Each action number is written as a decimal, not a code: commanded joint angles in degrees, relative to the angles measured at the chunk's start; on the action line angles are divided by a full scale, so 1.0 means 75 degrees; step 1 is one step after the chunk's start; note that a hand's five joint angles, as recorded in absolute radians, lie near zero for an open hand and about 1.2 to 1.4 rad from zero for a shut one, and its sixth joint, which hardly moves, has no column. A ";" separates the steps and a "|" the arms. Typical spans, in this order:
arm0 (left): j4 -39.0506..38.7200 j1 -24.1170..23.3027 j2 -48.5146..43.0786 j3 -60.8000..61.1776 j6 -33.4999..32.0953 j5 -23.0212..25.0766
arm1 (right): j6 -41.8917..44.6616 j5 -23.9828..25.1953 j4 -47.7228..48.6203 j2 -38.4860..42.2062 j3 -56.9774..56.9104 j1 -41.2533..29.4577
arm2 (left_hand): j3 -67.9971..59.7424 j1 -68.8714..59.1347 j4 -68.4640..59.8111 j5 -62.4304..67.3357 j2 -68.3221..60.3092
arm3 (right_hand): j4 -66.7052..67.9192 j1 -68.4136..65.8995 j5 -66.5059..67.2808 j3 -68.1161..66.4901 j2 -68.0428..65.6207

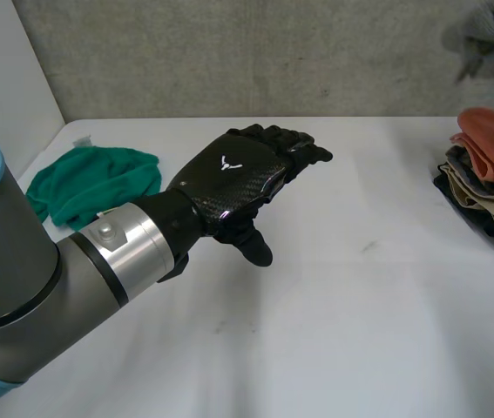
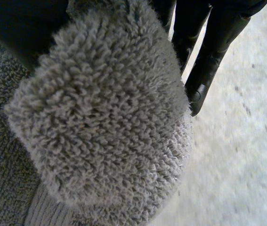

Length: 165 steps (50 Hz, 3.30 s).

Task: Fold the laundry.

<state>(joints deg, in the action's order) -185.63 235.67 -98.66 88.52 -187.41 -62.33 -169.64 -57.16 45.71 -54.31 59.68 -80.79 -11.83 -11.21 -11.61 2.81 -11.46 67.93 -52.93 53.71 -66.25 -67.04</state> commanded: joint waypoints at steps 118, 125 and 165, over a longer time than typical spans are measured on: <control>-0.1885 0.0161 -0.2278 -0.0671 -0.0336 -0.0890 | 0.1502 -0.2210 -0.2344 -0.3623 0.6926 -0.2528 | -0.9089 -0.9172 -0.9118 0.8959 -0.9138 | -0.7724 0.5724 -0.7161 0.7499 0.7606; -0.2132 -0.0636 -0.2782 -0.0530 -0.0207 -0.0842 | 0.1502 -0.2491 -0.2356 -0.3599 0.6890 -0.2446 | -0.3274 -0.3356 -0.3302 0.3143 -0.3322 | -0.7724 0.5724 -0.7161 0.7499 0.7606; -0.0374 0.1226 -0.0286 0.3384 -0.2550 -0.3034 | 0.4525 -0.0768 -0.7337 -0.1338 0.4172 -0.2821 | -0.2618 -0.2701 -0.2647 0.2487 -0.2667 | -0.4954 0.2954 -0.4391 0.4729 0.4836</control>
<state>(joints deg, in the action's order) -188.48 244.58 -100.93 110.44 -202.08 -87.36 -138.75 -59.98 -9.53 -69.86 93.72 -101.02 -37.01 -37.08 -36.80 26.76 -36.88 25.57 -21.94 14.49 -25.60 -25.25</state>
